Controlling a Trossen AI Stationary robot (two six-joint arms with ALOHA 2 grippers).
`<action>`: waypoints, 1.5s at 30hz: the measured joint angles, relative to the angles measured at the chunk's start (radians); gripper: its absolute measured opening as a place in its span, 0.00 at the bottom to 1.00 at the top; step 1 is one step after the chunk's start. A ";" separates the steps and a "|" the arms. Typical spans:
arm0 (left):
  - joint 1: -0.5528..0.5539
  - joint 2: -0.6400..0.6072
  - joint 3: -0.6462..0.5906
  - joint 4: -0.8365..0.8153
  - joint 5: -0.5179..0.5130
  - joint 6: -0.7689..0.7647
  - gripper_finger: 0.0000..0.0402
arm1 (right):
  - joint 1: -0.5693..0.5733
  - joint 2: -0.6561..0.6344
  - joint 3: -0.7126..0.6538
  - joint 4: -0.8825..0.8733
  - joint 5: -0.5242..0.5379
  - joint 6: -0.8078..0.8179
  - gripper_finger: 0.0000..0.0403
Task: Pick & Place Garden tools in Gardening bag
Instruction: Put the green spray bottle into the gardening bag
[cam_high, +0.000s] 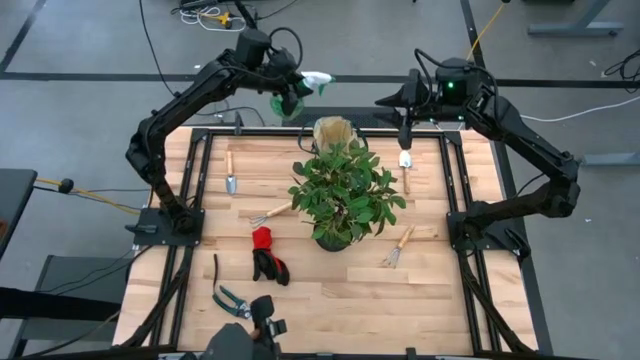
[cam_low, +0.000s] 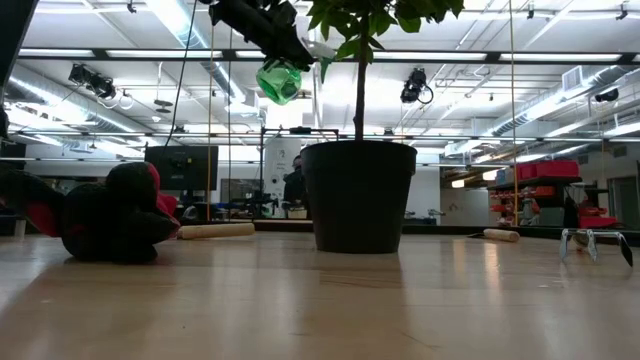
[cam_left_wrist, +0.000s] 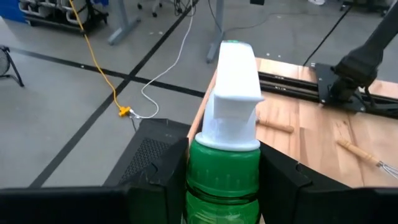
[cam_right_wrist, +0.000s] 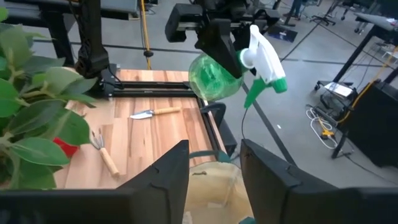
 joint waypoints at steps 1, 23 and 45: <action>0.006 0.000 -0.003 0.006 0.006 0.000 0.39 | -0.004 0.000 0.000 0.000 0.000 0.000 0.35; 0.031 0.049 -0.004 0.033 0.080 0.001 0.39 | -0.013 -0.007 0.000 -0.013 -0.050 0.083 0.12; -0.078 -0.119 -0.003 -0.215 -0.005 0.008 0.39 | 0.002 -0.014 0.000 -0.023 -0.026 0.135 0.01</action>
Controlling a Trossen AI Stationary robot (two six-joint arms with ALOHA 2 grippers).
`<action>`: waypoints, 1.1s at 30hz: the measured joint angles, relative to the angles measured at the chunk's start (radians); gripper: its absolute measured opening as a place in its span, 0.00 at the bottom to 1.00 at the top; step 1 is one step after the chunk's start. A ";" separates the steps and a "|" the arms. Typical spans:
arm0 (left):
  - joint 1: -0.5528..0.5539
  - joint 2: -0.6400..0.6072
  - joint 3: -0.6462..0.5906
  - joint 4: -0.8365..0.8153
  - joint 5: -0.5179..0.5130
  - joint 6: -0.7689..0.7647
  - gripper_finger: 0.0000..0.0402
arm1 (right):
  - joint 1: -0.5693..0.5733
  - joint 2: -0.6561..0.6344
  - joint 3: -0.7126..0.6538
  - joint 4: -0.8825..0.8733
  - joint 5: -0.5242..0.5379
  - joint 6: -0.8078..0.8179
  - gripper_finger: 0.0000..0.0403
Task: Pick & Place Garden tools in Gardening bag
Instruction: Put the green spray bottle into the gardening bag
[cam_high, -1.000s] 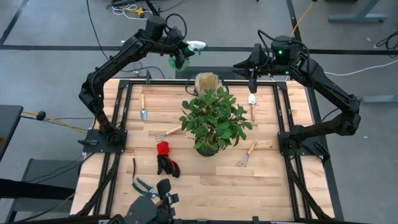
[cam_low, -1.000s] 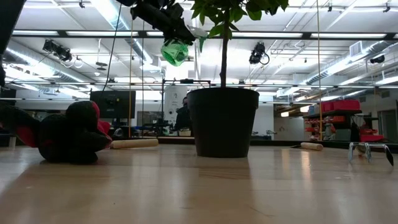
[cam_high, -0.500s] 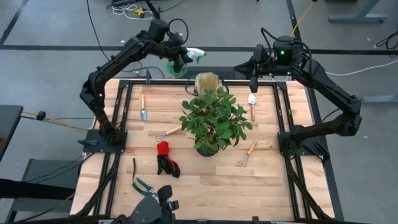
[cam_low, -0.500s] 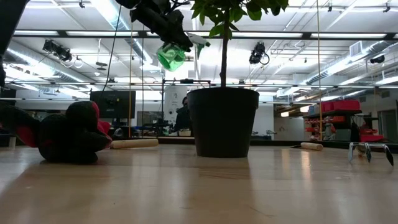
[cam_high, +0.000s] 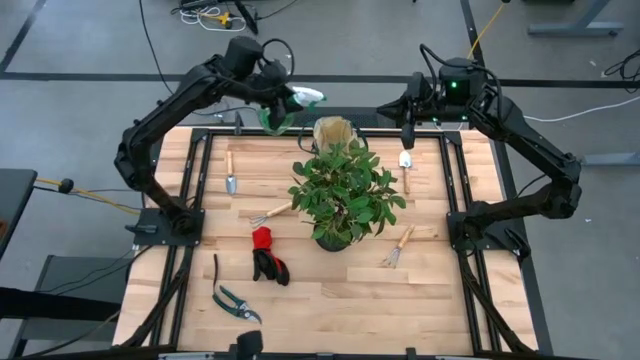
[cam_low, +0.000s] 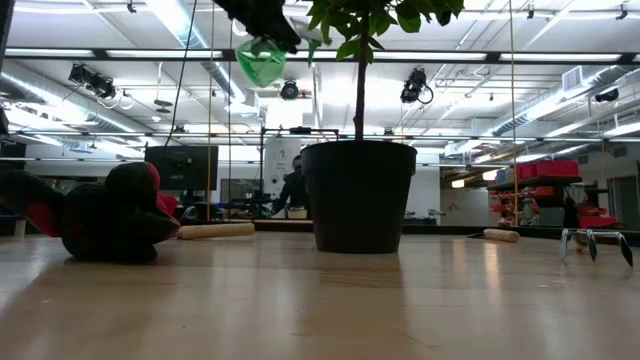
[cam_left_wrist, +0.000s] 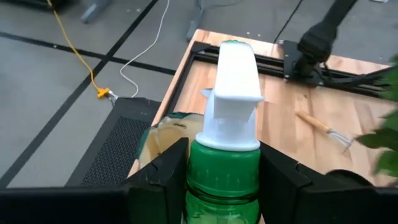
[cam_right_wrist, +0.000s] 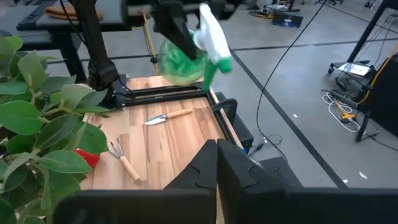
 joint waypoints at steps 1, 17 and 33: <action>-0.009 -0.013 0.000 -0.008 -0.007 0.001 0.39 | 0.005 0.000 0.000 -0.002 0.000 0.000 0.01; -0.039 -0.321 -0.711 0.826 -0.105 -0.169 0.39 | 0.034 0.000 0.000 -0.011 0.000 0.000 0.02; -0.031 -0.114 -0.784 1.335 -0.066 -0.204 0.39 | 0.036 0.000 0.000 -0.012 0.001 0.131 0.02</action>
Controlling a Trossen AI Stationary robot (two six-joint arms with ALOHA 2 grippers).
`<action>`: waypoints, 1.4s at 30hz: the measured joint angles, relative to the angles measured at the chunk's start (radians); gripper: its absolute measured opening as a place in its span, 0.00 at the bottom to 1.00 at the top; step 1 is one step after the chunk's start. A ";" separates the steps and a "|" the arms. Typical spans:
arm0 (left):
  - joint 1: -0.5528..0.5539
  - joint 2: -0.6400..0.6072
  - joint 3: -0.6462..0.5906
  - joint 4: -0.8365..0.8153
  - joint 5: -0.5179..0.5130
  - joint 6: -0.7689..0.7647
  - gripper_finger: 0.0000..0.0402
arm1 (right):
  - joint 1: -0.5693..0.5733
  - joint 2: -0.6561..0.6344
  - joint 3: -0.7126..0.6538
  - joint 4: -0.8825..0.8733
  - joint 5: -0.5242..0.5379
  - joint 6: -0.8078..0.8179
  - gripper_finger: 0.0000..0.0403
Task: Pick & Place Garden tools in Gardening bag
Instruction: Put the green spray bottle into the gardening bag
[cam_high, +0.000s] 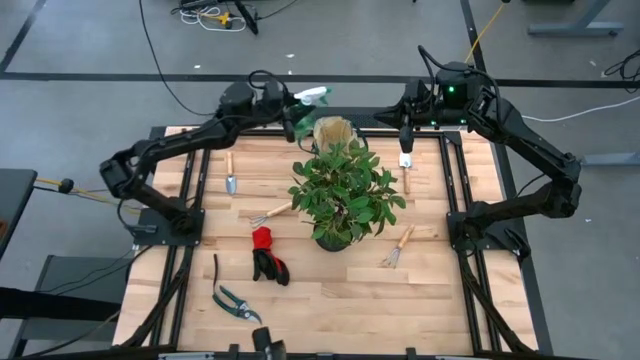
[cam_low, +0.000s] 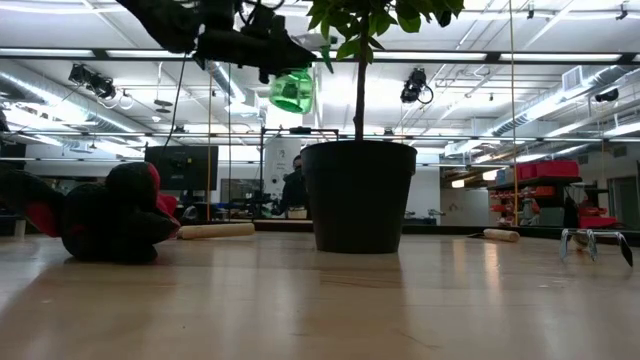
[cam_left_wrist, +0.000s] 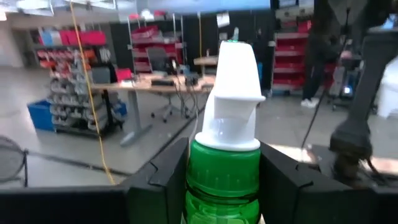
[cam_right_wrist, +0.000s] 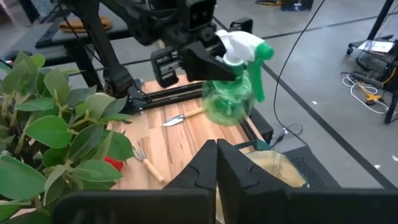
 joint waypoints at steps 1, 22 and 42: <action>0.004 0.016 0.000 0.029 0.003 -0.015 0.39 | 0.003 0.000 0.000 0.000 0.000 0.005 0.02; 0.002 0.160 0.020 0.230 0.000 -0.133 0.40 | 0.055 0.000 0.000 0.002 0.001 0.012 0.02; 0.001 0.265 0.163 0.064 -0.013 -0.118 0.40 | 0.055 0.000 0.000 0.007 0.002 -0.008 0.02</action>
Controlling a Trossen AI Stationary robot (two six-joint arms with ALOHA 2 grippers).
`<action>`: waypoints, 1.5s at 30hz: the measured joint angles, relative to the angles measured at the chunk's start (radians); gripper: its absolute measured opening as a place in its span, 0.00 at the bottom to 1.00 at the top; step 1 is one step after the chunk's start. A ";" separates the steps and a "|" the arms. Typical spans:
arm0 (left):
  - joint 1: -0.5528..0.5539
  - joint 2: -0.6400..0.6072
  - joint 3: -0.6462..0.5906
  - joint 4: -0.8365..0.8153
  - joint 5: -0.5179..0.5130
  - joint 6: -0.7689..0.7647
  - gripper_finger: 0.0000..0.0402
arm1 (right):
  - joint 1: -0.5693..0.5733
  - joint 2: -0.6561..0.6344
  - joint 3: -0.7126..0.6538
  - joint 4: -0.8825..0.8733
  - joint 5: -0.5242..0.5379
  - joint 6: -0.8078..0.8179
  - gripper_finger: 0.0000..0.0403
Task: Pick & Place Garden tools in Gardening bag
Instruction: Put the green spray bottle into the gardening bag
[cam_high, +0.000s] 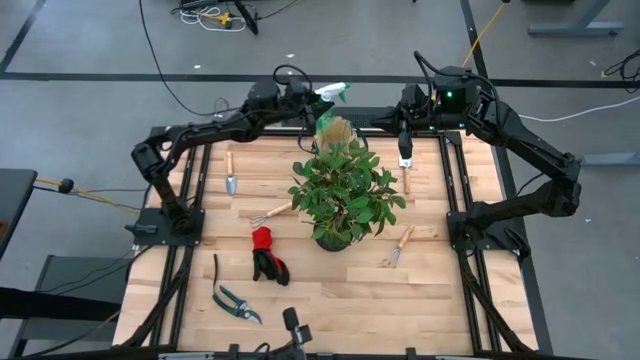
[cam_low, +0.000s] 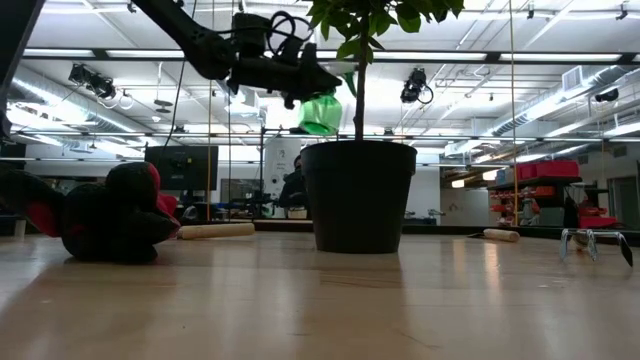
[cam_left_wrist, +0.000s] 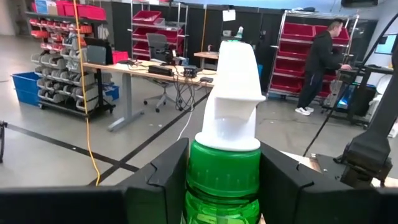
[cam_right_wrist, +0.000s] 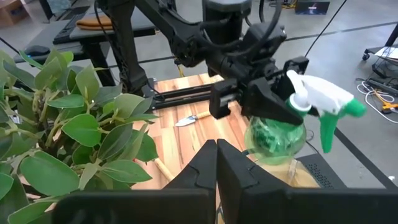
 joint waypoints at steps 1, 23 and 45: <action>0.000 0.007 0.000 0.002 0.000 0.000 0.40 | 0.000 0.000 0.000 0.000 0.000 0.000 0.02; -0.053 0.156 -0.001 0.185 -0.021 -0.059 0.40 | 0.000 0.000 0.000 -0.002 0.000 -0.002 0.02; -0.072 0.169 -0.001 0.184 -0.114 -0.061 0.40 | 0.000 0.000 0.000 -0.002 0.000 -0.004 0.02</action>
